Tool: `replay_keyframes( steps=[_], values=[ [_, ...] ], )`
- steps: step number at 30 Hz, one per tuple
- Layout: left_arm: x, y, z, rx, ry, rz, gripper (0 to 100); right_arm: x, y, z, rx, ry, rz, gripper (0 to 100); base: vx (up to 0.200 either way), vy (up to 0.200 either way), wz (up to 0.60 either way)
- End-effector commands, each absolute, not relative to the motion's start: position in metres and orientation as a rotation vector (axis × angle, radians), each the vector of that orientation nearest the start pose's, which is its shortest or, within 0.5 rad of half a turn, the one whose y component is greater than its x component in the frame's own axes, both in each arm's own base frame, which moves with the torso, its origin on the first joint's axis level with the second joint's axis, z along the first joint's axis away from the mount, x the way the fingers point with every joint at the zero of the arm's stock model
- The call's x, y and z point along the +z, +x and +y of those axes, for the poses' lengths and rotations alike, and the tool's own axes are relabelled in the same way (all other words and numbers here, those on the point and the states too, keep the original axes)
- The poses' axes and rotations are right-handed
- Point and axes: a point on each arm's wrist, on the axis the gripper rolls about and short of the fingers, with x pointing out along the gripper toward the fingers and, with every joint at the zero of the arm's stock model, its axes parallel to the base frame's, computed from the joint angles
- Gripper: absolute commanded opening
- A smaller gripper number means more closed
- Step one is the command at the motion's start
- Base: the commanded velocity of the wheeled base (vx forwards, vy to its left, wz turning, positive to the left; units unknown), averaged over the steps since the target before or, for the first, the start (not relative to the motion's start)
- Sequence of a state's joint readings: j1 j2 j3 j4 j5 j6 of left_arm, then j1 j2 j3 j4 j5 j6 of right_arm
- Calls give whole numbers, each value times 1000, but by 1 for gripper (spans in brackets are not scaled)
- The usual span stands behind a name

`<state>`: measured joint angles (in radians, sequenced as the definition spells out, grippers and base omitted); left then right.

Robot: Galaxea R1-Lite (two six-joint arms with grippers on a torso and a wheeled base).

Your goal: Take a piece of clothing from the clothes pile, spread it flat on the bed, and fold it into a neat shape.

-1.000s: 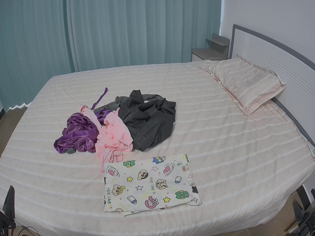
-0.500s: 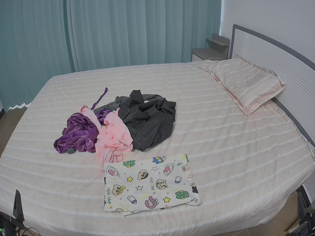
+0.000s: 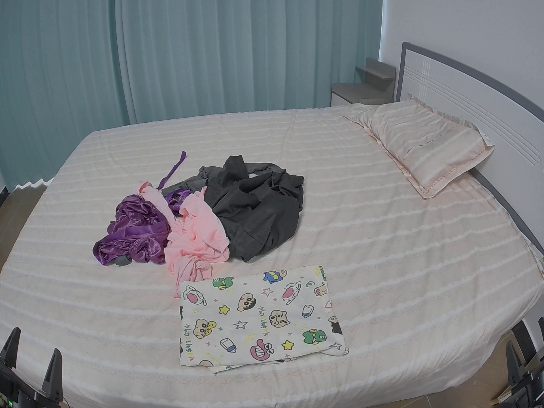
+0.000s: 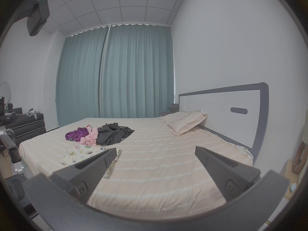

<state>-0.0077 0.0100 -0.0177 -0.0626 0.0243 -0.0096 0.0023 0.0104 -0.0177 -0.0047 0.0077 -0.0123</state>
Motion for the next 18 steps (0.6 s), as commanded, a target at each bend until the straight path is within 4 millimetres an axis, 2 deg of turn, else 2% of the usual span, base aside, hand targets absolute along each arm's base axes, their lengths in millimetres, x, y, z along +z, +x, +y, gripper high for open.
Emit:
replay_keyframes(
  steps=[1,5,6,18],
  values=[
    [82,-23,0,-6,7,-58,100,76,-23,0,9,-14,-5,100,0,0,0],
    [80,-23,-1,-38,33,-45,100,76,-23,0,9,-15,-3,100,0,0,0],
    [75,-22,-1,-57,38,30,100,76,-23,0,12,-17,-5,100,0,0,0],
    [75,-23,0,-23,26,3,100,76,-23,0,11,-8,-5,100,0,0,0]
  ],
)
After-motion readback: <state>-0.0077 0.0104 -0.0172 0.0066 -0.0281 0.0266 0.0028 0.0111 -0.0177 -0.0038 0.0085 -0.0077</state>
